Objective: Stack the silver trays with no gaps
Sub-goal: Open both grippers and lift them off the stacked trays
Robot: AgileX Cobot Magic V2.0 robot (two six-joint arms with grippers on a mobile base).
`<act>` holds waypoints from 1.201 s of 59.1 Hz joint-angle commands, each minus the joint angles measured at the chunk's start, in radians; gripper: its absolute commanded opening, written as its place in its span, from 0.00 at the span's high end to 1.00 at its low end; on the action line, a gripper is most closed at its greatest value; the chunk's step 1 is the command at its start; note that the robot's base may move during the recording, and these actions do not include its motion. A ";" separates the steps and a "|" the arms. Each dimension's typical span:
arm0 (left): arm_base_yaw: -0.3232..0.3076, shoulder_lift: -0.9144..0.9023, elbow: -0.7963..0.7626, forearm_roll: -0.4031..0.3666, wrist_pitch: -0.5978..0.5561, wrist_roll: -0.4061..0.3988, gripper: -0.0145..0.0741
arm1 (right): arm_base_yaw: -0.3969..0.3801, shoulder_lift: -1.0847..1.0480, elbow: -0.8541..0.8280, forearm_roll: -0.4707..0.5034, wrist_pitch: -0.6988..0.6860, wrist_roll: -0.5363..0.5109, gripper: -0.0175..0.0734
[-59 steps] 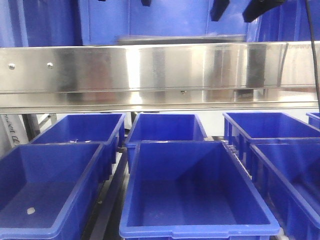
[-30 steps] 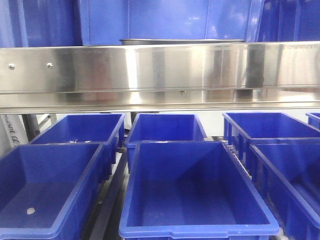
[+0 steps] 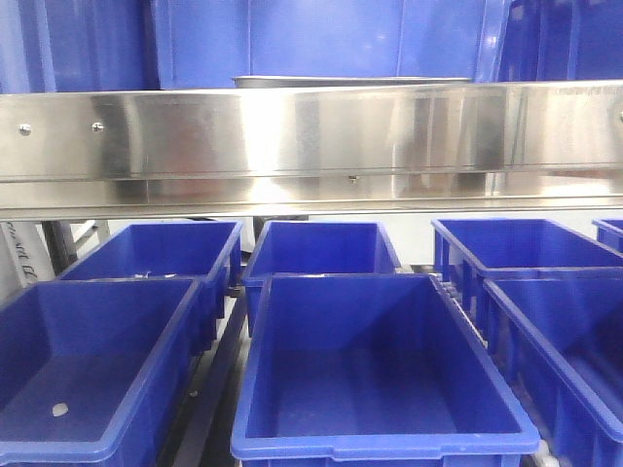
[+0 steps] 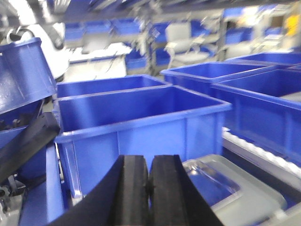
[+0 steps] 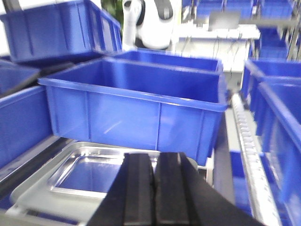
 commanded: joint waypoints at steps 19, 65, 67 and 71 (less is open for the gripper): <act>0.095 -0.651 0.614 -0.064 -0.138 -0.007 0.84 | 0.005 -0.576 0.438 0.069 -0.022 -0.010 0.89; 0.095 -0.863 0.678 -0.058 0.015 -0.007 0.84 | 0.005 -0.742 0.487 0.092 -0.023 -0.010 0.89; 0.095 -0.863 0.678 -0.058 0.015 -0.007 0.84 | 0.005 -0.742 0.487 0.092 -0.023 -0.010 0.89; 0.095 -0.863 0.678 -0.058 0.015 -0.007 0.84 | 0.005 -0.742 0.487 0.092 -0.023 -0.010 0.89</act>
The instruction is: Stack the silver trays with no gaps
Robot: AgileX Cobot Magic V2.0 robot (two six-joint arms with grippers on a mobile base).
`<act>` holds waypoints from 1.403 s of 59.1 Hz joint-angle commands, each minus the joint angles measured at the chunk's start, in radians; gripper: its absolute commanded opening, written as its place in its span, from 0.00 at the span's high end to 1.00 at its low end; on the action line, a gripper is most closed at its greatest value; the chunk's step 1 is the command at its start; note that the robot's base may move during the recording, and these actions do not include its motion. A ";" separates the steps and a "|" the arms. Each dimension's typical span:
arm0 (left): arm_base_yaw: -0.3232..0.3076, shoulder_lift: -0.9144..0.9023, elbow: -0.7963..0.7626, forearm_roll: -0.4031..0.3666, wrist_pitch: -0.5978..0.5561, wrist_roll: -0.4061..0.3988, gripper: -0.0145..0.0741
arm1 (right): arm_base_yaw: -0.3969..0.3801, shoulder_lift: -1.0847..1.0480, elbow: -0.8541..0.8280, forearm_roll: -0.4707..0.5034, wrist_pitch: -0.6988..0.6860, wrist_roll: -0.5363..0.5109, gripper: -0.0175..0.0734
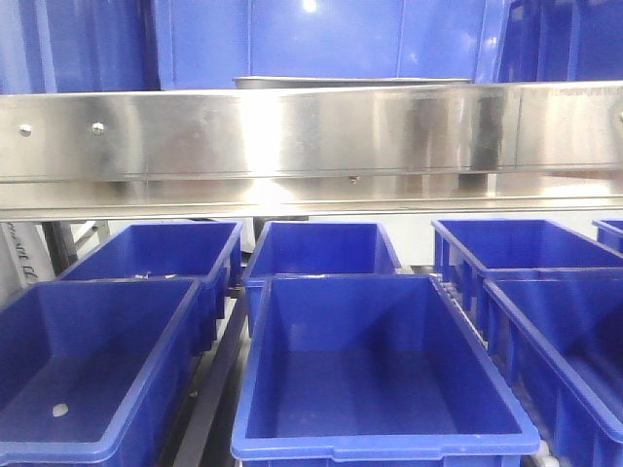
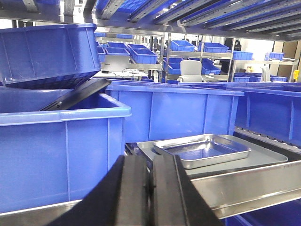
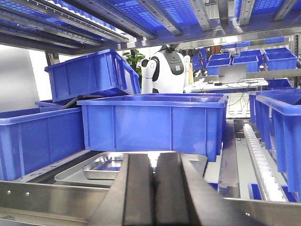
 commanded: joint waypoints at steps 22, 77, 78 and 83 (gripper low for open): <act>0.000 -0.007 0.001 0.002 -0.010 -0.003 0.84 | -0.152 -0.004 0.041 -0.042 -0.032 -0.006 0.89; 0.000 -0.007 0.001 0.002 -0.010 -0.003 0.84 | -0.333 -0.004 0.552 -0.015 -0.467 -0.006 0.89; 0.000 -0.007 0.001 0.002 -0.010 -0.003 0.84 | -0.333 -0.004 0.552 -0.015 -0.467 -0.006 0.89; 0.000 -0.007 0.001 0.002 -0.010 -0.003 0.84 | -0.333 -0.004 0.569 -0.016 -0.497 -0.006 0.89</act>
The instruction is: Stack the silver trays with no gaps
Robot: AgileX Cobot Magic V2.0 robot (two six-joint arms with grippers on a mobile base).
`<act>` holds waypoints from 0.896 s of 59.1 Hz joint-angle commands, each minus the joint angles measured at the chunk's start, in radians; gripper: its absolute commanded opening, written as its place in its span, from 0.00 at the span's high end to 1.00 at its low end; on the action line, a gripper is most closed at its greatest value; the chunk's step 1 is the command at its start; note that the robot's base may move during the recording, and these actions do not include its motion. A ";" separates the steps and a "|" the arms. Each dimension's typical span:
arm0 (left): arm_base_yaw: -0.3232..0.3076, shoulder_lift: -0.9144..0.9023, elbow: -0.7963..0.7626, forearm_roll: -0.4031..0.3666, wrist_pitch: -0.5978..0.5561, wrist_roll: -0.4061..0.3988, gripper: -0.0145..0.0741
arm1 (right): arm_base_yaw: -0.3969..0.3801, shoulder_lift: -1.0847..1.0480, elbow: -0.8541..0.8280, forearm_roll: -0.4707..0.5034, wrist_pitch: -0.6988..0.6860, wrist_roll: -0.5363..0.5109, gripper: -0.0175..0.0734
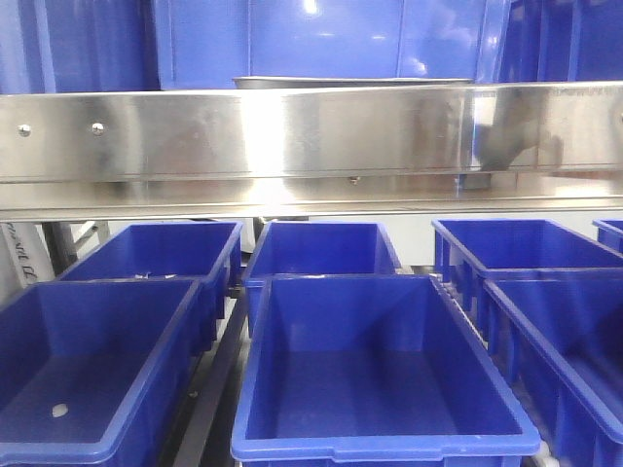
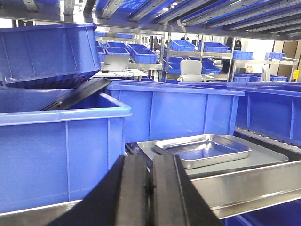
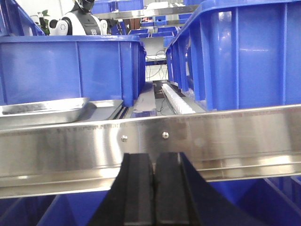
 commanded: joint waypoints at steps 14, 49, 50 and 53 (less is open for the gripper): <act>0.000 -0.007 0.001 0.002 -0.011 -0.003 0.84 | 0.018 -0.006 0.029 0.000 -0.114 -0.071 0.89; 0.000 -0.007 0.001 0.002 -0.011 -0.003 0.84 | 0.029 -0.006 0.029 0.068 -0.033 -0.107 0.89; 0.000 -0.007 0.001 0.002 -0.011 -0.003 0.84 | 0.029 -0.006 0.029 0.068 -0.033 -0.107 0.89; 0.000 -0.007 0.001 0.002 -0.011 -0.003 0.84 | 0.029 -0.006 0.029 0.068 -0.033 -0.107 0.89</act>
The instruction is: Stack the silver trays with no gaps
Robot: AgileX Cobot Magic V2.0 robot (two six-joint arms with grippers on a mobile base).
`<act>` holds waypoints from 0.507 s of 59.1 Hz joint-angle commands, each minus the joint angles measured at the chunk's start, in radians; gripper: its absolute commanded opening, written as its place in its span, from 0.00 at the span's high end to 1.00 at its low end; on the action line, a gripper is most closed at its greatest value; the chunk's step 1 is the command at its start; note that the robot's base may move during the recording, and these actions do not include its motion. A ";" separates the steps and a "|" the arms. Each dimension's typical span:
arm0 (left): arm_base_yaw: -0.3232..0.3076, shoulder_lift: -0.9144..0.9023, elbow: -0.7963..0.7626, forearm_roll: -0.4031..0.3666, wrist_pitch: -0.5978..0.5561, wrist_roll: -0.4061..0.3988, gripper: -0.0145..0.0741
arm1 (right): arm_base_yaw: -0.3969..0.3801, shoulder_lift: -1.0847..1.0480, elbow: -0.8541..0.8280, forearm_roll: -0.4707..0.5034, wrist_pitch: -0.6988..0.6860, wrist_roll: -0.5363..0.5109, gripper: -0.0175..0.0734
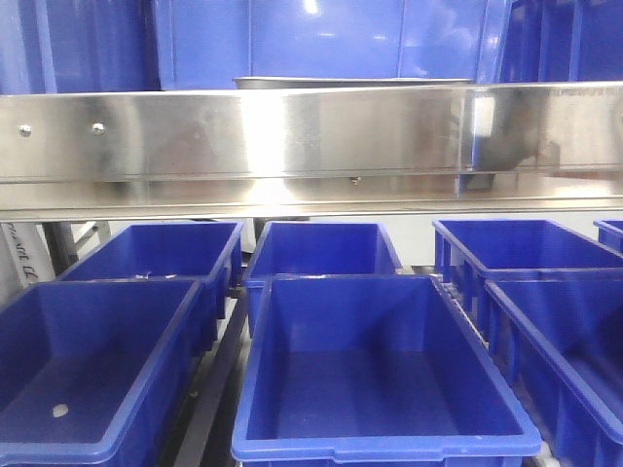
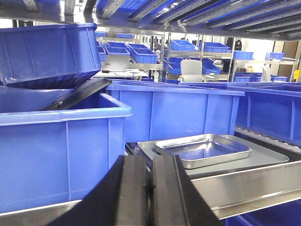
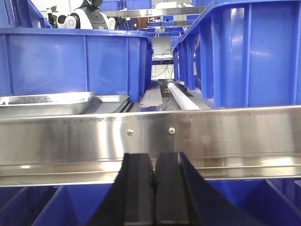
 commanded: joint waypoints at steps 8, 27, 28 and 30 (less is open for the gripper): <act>0.000 -0.007 0.001 0.002 -0.011 -0.003 0.84 | 0.003 -0.004 0.000 0.002 -0.009 -0.009 0.89; 0.000 -0.007 0.001 0.002 -0.011 -0.003 0.84 | 0.003 -0.004 0.000 0.002 -0.009 -0.009 0.89; 0.000 -0.007 0.001 0.002 -0.011 -0.003 0.84 | 0.003 -0.004 0.000 0.002 -0.009 -0.009 0.89; 0.000 -0.007 0.001 0.002 -0.011 -0.003 0.84 | 0.003 -0.004 0.000 0.002 -0.009 -0.009 0.89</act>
